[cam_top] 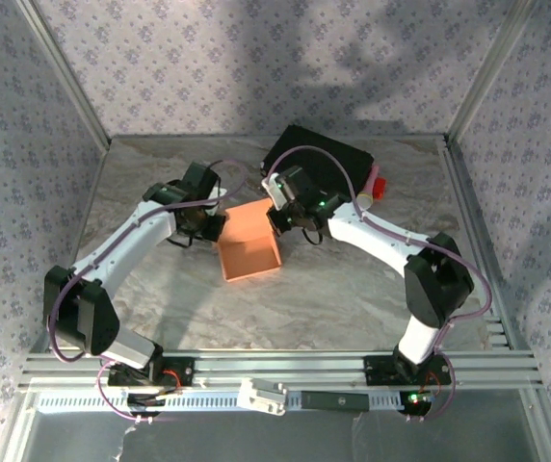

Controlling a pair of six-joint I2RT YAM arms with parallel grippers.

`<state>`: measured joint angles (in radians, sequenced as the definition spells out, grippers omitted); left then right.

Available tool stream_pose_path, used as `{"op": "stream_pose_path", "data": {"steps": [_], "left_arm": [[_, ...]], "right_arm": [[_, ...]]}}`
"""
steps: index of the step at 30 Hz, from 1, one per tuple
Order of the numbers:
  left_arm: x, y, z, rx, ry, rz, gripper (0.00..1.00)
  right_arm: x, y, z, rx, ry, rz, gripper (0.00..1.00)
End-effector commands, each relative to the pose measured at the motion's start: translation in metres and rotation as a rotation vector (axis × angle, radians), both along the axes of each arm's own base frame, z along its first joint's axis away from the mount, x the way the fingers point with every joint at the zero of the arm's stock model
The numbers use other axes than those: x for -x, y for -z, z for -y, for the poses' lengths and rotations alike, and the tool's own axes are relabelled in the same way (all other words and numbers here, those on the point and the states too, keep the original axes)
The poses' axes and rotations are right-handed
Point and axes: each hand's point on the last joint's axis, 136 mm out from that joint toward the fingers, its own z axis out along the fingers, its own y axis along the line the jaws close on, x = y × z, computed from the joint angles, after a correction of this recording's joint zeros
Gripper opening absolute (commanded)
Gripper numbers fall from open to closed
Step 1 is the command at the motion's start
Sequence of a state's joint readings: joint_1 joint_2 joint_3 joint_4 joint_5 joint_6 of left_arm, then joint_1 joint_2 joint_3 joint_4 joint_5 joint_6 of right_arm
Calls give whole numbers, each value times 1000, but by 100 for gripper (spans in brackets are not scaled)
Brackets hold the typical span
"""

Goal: Fold the paper box

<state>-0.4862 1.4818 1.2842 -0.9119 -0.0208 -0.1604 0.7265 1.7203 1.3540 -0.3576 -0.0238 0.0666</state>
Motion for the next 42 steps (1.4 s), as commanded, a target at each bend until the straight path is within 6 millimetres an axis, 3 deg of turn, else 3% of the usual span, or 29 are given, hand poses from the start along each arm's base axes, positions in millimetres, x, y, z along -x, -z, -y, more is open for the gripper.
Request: {"op": "stream_pose_path", "data": {"steps": [1,7,16,21,28,29,42], "left_arm": [[-26,-31,36,135,-28,134,0],[-42,-30,41,167,-97,169,0],[-74,-36,43,171,-171,237,0],[-81,-33,44,215,-213,273,0],[-75,-28,51,341,-207,346,0],[-73,-26,52,349,-204,353,0],[-50,-15,40,381,-191,389,0]], "right_arm": [[9,-13,-22,-108,48,-6,0],[4,-15,-39,-154,88,21,0],[-10,-9,-53,-178,144,74,0],[-14,-6,-55,-193,154,134,0],[-9,-7,-61,-256,126,203,0],[-4,7,-59,-243,118,195,0],[4,18,-75,-243,71,273,0]]}}
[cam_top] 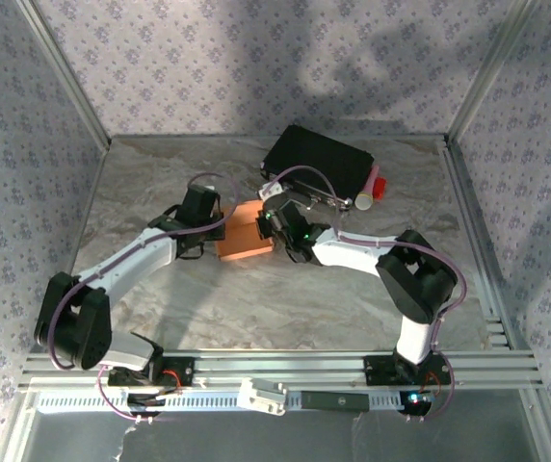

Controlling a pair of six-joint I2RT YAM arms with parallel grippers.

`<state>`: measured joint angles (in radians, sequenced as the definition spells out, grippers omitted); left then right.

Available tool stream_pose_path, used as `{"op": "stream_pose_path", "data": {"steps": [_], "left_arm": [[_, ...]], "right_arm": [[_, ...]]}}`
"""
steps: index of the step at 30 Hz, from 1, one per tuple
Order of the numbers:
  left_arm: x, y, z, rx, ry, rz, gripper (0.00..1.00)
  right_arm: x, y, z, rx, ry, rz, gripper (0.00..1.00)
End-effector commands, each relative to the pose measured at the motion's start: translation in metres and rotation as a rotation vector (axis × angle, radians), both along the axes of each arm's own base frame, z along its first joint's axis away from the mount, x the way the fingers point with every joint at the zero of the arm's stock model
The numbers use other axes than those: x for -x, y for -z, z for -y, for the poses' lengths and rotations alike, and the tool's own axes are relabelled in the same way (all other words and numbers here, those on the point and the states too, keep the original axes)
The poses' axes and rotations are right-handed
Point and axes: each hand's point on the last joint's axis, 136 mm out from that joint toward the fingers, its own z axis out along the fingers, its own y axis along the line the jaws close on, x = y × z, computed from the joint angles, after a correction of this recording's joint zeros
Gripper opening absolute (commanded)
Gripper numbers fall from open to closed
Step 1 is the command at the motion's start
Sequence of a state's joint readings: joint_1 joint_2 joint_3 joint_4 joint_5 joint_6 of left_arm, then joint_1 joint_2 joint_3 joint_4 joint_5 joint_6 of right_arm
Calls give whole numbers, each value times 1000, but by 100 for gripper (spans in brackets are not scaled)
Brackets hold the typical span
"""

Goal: Fold the paper box

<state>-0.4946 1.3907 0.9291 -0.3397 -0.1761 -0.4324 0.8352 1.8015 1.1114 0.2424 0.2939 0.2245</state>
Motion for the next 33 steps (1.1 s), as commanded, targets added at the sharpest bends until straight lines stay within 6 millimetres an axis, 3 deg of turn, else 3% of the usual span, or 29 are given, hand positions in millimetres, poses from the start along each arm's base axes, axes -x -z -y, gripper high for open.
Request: {"op": "stream_pose_path", "data": {"steps": [1,17,25,33], "left_arm": [[-8,-42,44,185,130,142,0],[22,-23,37,229,139,212,0],[41,2,33,206,137,188,1],[56,14,24,179,115,184,2]], "right_arm": [[31,-5,-49,-62,-176,38,0],[57,21,-44,-9,-246,119,0],[67,36,-35,21,-243,143,0],[75,41,-37,33,-244,137,0]]}}
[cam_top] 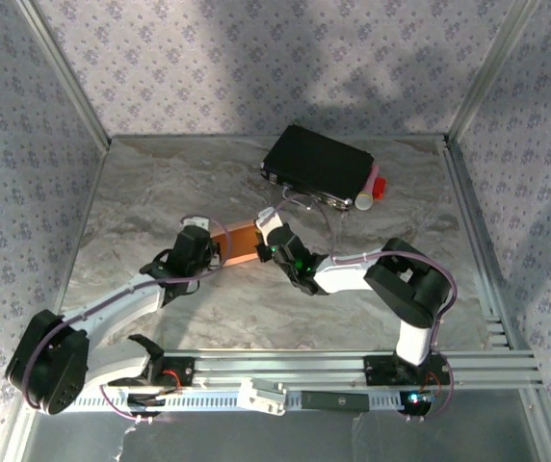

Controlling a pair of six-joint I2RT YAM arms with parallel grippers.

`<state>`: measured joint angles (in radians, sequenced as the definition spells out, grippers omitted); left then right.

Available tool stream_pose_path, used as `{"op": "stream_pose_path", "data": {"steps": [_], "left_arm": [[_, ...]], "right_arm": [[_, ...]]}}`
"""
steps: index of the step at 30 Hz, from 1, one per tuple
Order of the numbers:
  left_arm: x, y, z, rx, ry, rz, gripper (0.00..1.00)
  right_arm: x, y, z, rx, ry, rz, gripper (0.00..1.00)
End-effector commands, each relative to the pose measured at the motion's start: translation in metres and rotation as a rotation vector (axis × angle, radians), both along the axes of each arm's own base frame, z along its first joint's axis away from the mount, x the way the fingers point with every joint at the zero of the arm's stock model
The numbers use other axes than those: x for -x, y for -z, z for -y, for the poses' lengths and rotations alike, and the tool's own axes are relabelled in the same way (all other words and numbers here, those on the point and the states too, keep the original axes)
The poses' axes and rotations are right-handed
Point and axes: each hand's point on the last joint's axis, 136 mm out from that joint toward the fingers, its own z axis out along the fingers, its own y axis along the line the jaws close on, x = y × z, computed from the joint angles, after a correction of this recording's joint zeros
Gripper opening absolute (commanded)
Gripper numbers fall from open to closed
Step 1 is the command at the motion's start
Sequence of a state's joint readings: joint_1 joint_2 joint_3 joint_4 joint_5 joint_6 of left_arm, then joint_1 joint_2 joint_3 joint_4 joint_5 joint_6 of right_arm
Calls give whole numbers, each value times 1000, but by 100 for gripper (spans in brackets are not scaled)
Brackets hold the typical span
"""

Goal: Fold the paper box

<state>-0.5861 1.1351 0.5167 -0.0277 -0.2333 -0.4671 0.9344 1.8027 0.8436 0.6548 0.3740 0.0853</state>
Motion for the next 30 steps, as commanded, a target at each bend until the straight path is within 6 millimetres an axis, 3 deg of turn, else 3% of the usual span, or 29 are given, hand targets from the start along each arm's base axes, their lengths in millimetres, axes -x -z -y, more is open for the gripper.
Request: {"op": "stream_pose_path", "data": {"steps": [1,7,13,18,21,26,30], "left_arm": [[5,-16,28,98,92,37,2],[7,-23,20,68,72,42,3],[14,-6,13,38,58,-1,4],[16,-3,13,40,57,-4,4],[16,-4,13,24,57,-11,4],[18,-4,13,8,60,-15,4],[18,-5,13,4,60,-13,4]], "right_arm": [[34,16,-30,29,-157,-48,0],[38,14,-37,56,-147,-47,0],[40,29,-26,87,-115,-65,3],[45,21,-24,79,-122,-72,12],[46,12,-23,67,-118,-90,20],[55,-13,-23,-3,-126,-145,49],[68,-33,-19,-67,-132,-224,63]]}}
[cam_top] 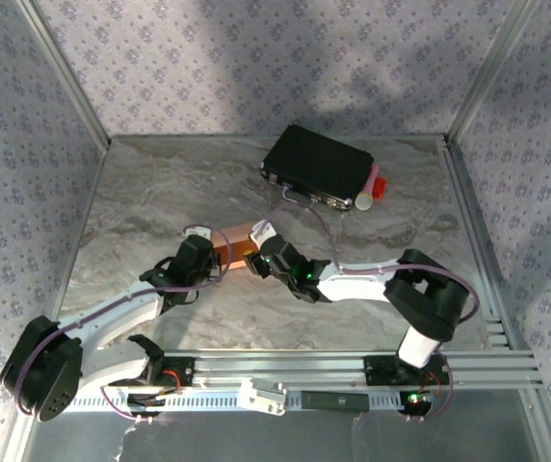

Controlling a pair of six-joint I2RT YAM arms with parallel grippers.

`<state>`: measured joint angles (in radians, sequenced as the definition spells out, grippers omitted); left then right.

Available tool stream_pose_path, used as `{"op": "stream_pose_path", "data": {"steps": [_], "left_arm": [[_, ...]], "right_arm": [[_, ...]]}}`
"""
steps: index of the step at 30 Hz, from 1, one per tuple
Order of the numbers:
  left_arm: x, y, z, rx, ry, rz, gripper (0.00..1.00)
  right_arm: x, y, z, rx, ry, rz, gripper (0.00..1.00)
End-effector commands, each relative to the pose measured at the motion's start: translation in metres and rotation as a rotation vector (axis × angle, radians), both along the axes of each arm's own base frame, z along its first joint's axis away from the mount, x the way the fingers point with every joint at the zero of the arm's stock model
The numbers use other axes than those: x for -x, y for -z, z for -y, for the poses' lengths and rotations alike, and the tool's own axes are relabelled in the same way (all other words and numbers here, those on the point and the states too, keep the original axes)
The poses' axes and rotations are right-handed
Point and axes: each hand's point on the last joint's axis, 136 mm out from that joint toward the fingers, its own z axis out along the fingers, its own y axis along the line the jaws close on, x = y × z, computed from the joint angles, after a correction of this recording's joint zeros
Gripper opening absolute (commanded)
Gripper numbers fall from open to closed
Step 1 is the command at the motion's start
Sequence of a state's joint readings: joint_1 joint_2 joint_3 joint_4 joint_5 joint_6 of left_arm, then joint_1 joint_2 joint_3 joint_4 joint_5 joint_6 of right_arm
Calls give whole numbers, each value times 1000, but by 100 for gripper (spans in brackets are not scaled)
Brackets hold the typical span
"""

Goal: Fold the paper box

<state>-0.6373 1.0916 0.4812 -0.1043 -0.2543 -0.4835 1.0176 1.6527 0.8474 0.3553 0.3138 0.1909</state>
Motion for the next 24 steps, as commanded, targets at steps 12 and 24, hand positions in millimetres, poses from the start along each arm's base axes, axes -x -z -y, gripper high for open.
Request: {"op": "stream_pose_path", "data": {"steps": [12,24], "left_arm": [[-11,-19,24,23,16,34,1],[-17,-19,33,-39,-31,25,0]], "right_arm": [[39,-20,13,-206,88,-309,73],[57,-55,49,-488,283,-438,75]]}}
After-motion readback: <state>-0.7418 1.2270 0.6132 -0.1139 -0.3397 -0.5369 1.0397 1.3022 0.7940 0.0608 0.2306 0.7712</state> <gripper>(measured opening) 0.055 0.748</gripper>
